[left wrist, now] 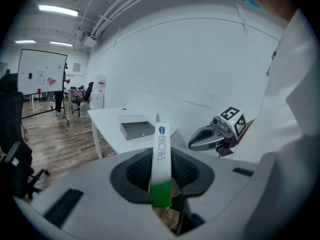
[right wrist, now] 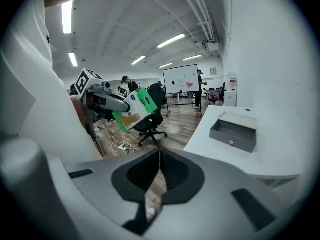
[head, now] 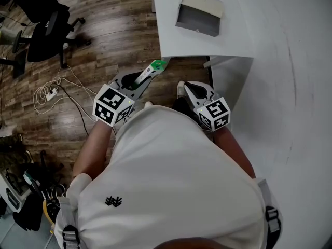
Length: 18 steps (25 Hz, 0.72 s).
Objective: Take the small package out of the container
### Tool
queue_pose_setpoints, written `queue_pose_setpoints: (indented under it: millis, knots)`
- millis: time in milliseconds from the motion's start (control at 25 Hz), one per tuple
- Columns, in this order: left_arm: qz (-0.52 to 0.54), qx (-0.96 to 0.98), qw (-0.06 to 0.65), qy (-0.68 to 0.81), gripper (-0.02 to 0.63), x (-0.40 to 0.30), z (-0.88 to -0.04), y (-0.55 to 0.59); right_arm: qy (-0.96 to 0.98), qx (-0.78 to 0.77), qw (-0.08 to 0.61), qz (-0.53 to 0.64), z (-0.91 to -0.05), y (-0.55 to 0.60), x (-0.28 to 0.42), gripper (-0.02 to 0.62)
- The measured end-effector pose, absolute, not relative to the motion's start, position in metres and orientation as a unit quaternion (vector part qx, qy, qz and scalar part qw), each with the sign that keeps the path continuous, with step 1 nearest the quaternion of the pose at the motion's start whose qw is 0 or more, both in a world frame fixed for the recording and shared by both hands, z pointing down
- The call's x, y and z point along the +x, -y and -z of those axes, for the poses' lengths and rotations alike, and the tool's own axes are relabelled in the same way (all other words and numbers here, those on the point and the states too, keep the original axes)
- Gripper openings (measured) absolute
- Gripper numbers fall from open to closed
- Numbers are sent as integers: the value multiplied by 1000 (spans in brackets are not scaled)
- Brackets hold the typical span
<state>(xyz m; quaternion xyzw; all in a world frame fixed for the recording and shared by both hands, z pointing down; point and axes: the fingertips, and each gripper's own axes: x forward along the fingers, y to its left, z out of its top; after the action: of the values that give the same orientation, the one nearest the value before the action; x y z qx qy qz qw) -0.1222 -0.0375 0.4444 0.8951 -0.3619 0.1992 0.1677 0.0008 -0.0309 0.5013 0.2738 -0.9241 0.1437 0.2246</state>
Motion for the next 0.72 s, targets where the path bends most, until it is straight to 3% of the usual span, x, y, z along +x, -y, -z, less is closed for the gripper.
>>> queue_pose_setpoints:
  millis: [720]
  knots:
    - [-223, 885, 178, 369, 92, -70, -456, 127, 924, 272, 215, -165, -513, 117, 55, 8]
